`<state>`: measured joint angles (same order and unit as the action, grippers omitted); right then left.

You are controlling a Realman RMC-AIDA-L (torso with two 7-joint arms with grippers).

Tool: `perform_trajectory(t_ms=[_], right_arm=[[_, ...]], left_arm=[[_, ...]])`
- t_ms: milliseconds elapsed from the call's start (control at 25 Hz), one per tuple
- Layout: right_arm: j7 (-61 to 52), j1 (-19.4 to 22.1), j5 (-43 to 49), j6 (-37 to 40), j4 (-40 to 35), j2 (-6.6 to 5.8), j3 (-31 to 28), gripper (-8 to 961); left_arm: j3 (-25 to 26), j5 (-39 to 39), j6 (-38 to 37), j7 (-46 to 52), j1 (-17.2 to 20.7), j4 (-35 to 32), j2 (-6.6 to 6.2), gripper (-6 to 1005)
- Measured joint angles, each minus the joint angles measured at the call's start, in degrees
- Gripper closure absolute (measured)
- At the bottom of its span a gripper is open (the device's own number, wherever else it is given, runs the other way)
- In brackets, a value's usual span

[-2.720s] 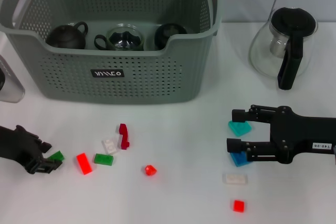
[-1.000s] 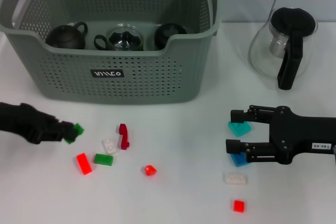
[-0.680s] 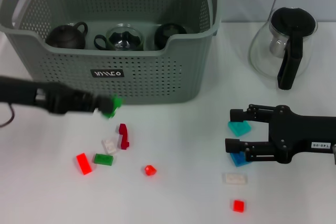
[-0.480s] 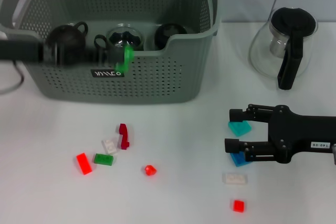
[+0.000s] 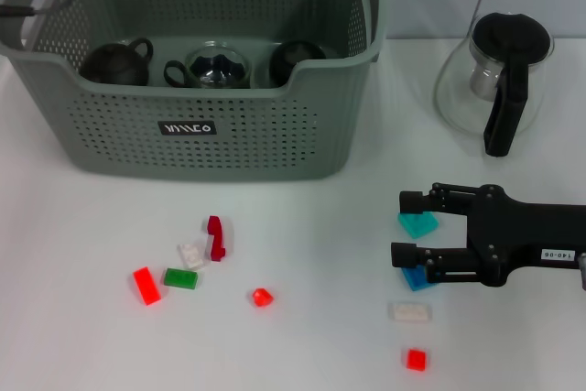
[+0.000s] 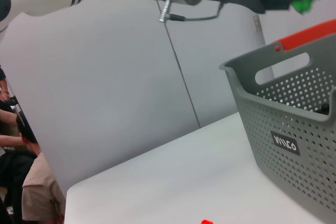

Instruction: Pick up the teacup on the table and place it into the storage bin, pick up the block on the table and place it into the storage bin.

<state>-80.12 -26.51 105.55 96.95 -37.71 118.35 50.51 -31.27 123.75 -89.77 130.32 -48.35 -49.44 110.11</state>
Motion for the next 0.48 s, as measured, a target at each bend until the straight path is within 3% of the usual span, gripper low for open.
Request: perform_trajectory(t_ms=[320, 480], right_arm=[[0.1, -0.2, 0.0, -0.1, 0.0, 0.23, -0.1, 118], [0.0, -0.3, 0.0, -0.1, 0.0, 0.23, -0.1, 118]], left_arm=[[-14.6, 7.2, 16.8, 1.4, -0.5, 0.5, 2.02, 809], [-17.1, 12.2, 21.4, 3.2, -1.0, 0.8, 3.6, 807]])
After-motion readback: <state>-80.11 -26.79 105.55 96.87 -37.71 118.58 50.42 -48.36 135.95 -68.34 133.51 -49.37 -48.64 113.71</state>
